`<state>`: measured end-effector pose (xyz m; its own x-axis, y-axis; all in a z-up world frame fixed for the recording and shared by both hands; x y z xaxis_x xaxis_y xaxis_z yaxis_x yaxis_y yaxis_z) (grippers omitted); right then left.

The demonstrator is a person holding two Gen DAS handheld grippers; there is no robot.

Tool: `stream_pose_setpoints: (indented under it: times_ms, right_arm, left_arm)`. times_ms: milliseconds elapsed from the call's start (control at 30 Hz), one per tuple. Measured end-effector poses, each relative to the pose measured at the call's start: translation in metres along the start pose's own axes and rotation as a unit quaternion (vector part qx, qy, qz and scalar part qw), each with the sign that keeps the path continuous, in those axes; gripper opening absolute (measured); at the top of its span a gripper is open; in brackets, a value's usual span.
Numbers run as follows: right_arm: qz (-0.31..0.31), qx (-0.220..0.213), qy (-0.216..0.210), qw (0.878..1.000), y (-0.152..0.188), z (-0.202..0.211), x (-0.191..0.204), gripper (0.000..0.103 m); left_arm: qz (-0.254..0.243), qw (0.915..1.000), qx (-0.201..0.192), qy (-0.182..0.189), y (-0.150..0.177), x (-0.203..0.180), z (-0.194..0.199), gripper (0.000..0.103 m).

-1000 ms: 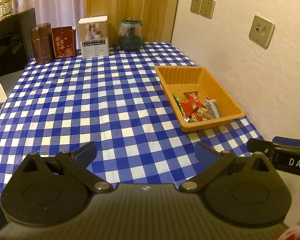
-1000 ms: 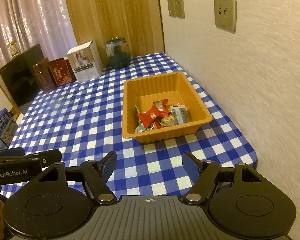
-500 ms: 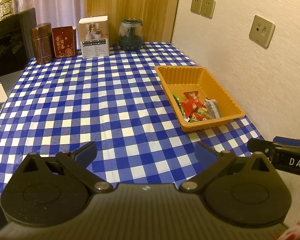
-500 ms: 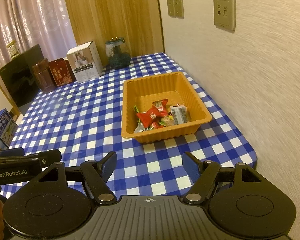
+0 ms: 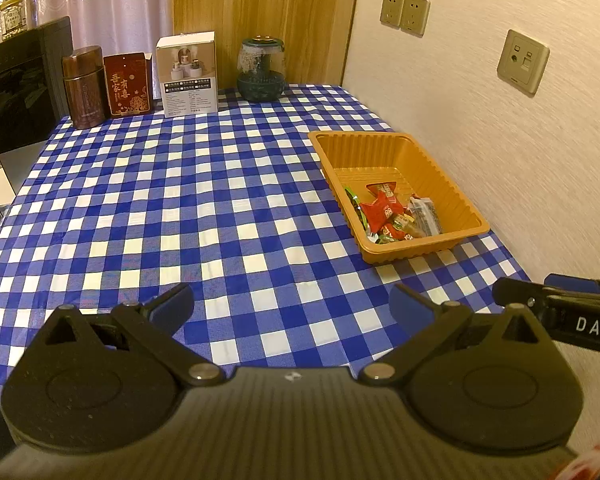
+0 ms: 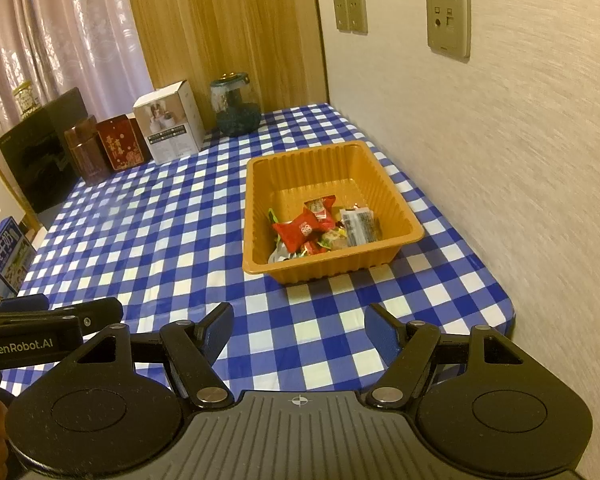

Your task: Organize snacks

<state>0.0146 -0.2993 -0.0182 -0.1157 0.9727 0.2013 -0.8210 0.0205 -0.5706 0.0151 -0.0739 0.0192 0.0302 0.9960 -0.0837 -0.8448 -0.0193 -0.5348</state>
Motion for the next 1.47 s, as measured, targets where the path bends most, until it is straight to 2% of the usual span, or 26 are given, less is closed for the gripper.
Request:
stream_pose_setpoints:
  times_ms: [1467]
  right_arm:
    - [-0.002, -0.001, 0.0, 1.0, 0.0003, 0.0014, -0.0032, 0.072]
  left_arm:
    - [0.009, 0.9999, -0.008, 0.005, 0.0, -0.002, 0.0024, 0.103]
Point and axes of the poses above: each gripper's, at about its wrist camera, not at the fingertips, and z roughly against the way its jaws point, x to its left, y to its underside, the point moved 1 cm from there along -z, roughly the way its jaws point, and after that the axes turned 14 degrees about x, right-handed, at the moved point
